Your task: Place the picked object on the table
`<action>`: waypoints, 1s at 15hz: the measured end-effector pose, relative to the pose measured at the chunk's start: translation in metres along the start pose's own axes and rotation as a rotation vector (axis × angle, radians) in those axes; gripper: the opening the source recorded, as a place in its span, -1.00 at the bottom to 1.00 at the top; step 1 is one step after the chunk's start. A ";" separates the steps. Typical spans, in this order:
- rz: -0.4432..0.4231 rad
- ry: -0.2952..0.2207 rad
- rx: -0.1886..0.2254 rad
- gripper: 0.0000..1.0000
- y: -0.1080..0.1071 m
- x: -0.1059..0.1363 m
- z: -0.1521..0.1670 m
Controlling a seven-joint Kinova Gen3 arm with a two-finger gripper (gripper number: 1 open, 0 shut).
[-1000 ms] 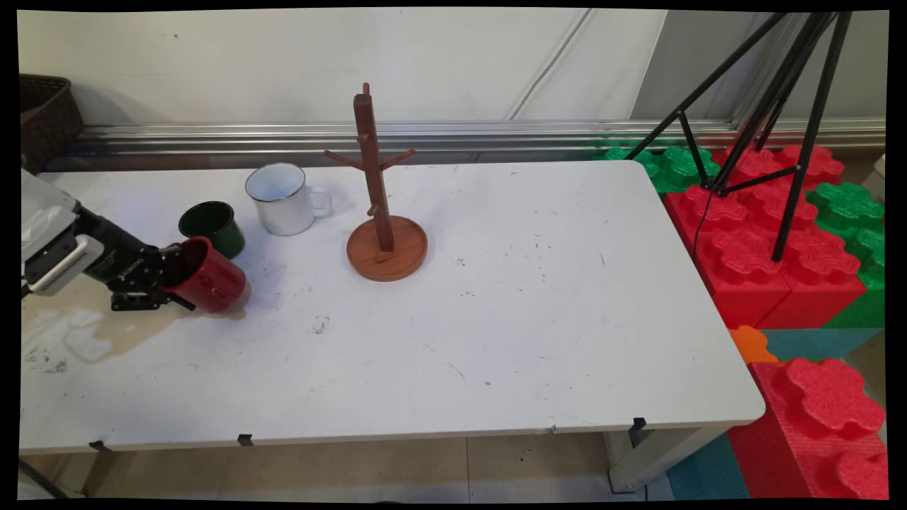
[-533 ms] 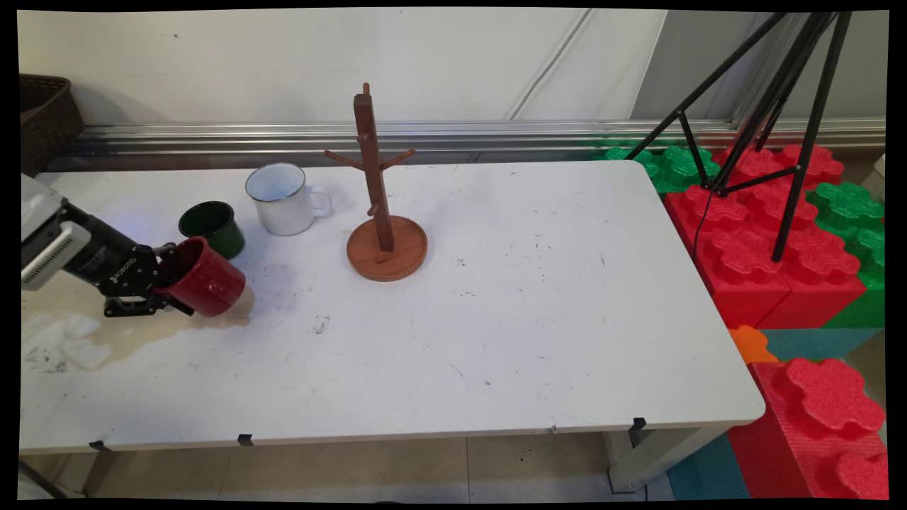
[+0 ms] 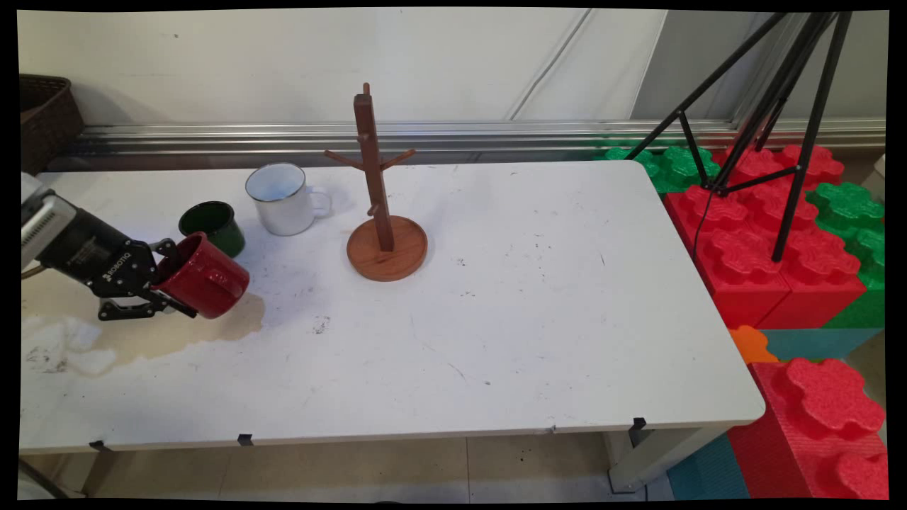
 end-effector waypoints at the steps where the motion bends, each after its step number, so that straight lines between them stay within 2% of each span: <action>1: -0.023 0.021 0.006 -1.00 -0.002 0.004 -0.002; 7: -0.157 0.113 0.040 -1.00 -0.019 0.021 -0.004; 15: -0.298 0.182 0.080 -1.00 -0.043 0.037 0.008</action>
